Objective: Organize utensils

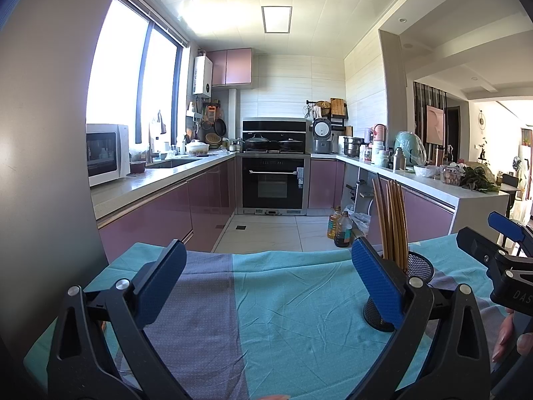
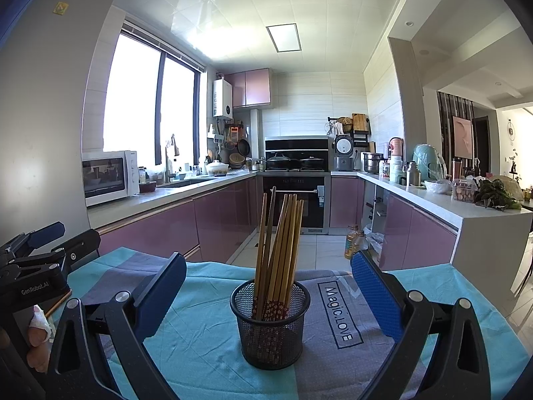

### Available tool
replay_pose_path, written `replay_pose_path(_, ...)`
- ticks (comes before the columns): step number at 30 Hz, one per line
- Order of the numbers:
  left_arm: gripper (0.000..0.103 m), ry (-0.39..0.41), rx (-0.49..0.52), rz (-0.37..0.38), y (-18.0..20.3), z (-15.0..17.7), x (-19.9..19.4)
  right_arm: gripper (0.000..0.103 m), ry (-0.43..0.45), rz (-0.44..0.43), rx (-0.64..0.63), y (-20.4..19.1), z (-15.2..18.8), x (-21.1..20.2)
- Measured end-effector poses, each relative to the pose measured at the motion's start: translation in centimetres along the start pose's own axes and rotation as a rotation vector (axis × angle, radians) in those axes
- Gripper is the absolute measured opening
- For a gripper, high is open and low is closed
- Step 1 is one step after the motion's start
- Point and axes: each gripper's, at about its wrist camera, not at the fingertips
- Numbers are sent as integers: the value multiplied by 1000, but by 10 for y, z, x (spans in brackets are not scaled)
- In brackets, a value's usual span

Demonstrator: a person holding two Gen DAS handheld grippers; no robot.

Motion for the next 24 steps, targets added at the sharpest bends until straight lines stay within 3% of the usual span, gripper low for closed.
replay_pose_path(24,98,-1,-1,0,0,0,1,96,-2,1,1,0,-1,1)
Point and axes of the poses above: each gripper's, at about its wrist camera, not at the fingertips, and x roughly the way its jaws point, y to its right, z to its underside, and after that the axes turned 10 degrees about z, right-handed
